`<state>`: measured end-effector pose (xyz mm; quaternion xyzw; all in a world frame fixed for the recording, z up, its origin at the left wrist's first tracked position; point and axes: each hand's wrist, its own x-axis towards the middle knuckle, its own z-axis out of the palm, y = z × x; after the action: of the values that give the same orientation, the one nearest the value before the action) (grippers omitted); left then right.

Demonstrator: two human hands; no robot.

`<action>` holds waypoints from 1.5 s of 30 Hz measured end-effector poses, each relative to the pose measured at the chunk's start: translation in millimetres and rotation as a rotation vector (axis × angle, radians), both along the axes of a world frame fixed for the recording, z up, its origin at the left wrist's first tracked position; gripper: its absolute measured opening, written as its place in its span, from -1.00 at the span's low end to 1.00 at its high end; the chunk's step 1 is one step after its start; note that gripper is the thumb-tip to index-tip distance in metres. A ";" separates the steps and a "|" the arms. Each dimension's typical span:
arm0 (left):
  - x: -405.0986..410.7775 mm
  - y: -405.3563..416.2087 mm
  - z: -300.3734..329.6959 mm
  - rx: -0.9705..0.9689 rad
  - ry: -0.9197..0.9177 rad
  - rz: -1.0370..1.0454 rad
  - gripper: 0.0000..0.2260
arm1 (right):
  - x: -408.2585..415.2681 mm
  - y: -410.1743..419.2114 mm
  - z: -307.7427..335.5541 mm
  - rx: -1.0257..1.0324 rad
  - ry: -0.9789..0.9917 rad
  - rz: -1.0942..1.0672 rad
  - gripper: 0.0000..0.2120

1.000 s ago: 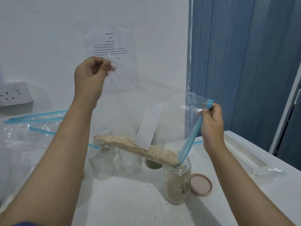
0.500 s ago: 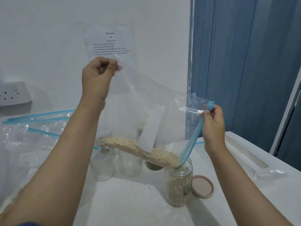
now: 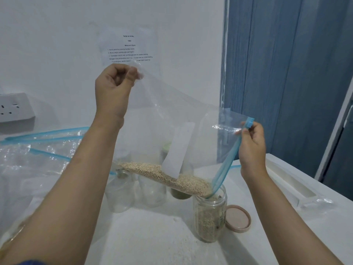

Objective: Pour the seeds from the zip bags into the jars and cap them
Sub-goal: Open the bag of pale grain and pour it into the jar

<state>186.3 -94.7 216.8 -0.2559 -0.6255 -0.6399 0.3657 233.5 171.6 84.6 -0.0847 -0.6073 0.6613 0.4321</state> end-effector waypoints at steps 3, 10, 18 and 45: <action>-1.3 -1.0 1.3 0.037 -0.002 0.008 -0.87 | 2.3 -0.6 1.5 -0.010 0.011 -0.004 -0.81; -5.8 0.7 -6.9 0.101 -0.013 0.052 -0.91 | 6.1 -3.2 2.9 -0.017 0.000 0.004 -0.84; 1.6 -0.4 -2.3 -0.032 0.065 0.072 -0.90 | 7.8 -6.6 3.6 0.000 -0.015 0.011 -0.78; 4.4 -5.4 -5.8 -0.016 0.115 0.125 -0.91 | 22.1 -9.0 5.3 -0.004 -0.011 0.004 -0.75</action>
<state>190.7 -100.1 211.0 -0.2554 -0.6233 -0.5952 0.4381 255.7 162.6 89.9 -0.0878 -0.6086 0.6629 0.4272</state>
